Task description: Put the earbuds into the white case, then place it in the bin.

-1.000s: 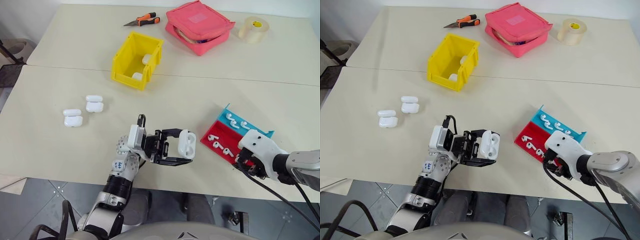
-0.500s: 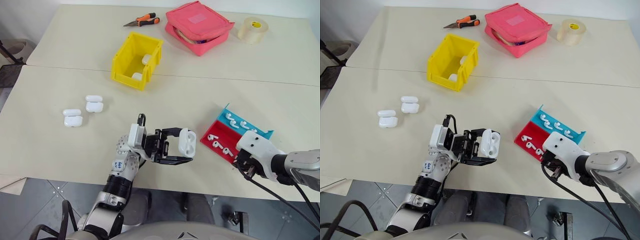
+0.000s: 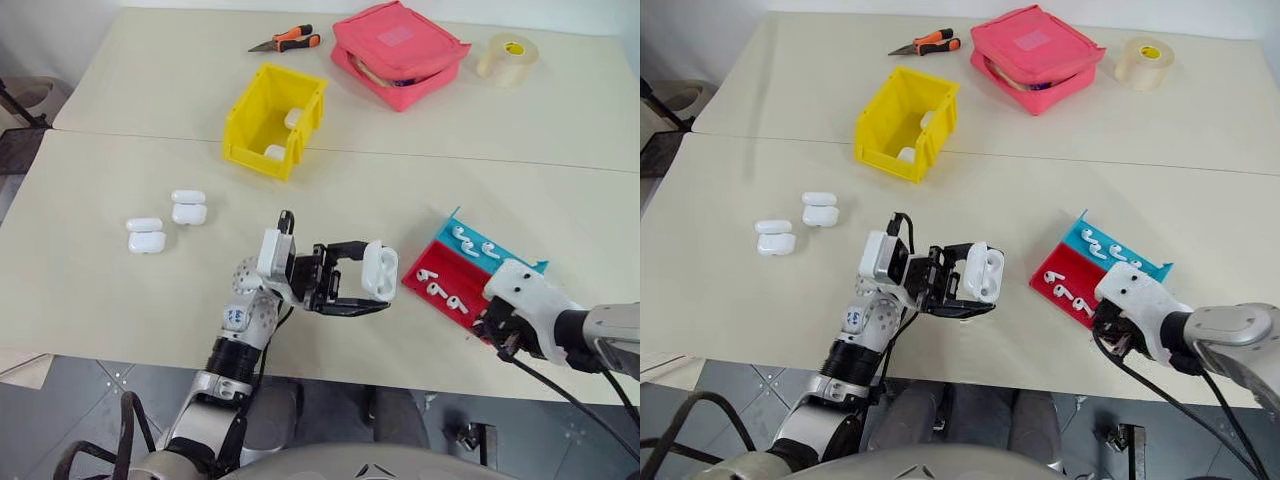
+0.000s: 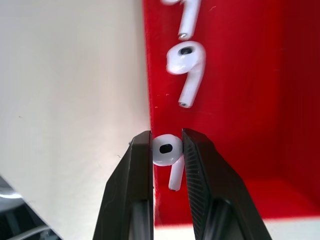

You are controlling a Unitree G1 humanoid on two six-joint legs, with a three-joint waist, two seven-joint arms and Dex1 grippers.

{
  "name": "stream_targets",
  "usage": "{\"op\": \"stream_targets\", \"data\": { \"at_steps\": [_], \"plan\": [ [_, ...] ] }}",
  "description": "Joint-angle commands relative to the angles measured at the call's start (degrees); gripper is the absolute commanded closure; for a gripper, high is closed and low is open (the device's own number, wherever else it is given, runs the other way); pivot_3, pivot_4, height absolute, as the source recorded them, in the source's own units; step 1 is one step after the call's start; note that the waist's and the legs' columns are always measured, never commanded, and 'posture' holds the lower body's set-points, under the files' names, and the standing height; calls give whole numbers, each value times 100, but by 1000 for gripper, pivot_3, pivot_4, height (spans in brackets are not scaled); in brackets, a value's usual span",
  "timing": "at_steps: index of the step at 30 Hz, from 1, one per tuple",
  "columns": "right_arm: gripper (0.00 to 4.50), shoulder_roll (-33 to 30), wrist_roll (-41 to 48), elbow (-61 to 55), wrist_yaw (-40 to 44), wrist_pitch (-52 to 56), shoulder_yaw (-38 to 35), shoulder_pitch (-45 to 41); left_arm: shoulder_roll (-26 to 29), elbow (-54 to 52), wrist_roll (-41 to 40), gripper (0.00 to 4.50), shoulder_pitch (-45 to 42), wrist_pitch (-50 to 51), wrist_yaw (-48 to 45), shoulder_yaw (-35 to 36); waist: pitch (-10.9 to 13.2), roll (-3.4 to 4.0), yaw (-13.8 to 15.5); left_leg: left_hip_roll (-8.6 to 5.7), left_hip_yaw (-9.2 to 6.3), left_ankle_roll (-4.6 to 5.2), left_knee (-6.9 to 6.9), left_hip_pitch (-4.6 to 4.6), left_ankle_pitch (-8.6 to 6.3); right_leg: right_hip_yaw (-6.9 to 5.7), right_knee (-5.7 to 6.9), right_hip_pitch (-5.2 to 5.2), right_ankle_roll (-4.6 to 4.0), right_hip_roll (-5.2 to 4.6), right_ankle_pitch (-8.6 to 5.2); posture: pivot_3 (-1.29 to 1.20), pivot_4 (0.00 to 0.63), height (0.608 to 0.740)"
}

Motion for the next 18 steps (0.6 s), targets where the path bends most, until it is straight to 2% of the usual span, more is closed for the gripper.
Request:
{"op": "stream_targets", "data": {
  "at_steps": [1, 5, 8, 13, 18],
  "plan": [
    [4025, 431, 296, -377, 393, -453, -1011, 216, 30, -111, -68, 1712, -212, 168, 34, 71, 0, 0, 4, 0, 2, 0, 0, -1, 0, -2, 0, 0, 0, 0, 0, 0, 150, 740],
    [4025, 1643, 640, -306, 555, -1653, -1677, 293, 49, -37, -140, 1712, -427, 472, 37, 127, 0, -5, 4, -2, 9, -1, 3, -2, 0, -18, 0, 8, 1, 0, 0, 0, 150, 740],
    [4025, 2542, 951, -273, 684, -2645, -1680, 230, 65, -21, -122, 1712, -545, 666, 36, 129, -1, -4, -13, -1, 9, -2, 2, 1, 0, -15, 1, 8, 2, 1, 1, 0, 150, 740],
    [4025, 3626, 1341, -302, 109, -3493, -950, -115, 159, -143, -137, 1712, -595, 974, 78, 168, -2, -2, -58, -1, -3, -3, 2, 7, 1, -8, 10, 5, 2, 0, 1, 0, 150, 740],
    [4025, 4309, 1464, -136, -360, -3999, -113, -519, 308, -309, -177, 1712, -614, 1234, 64, 199, -2, 0, -158, 0, -17, -8, -1, 9, 3, -5, 17, 0, 0, 1, 0, 0, 150, 740]
  ]
}}
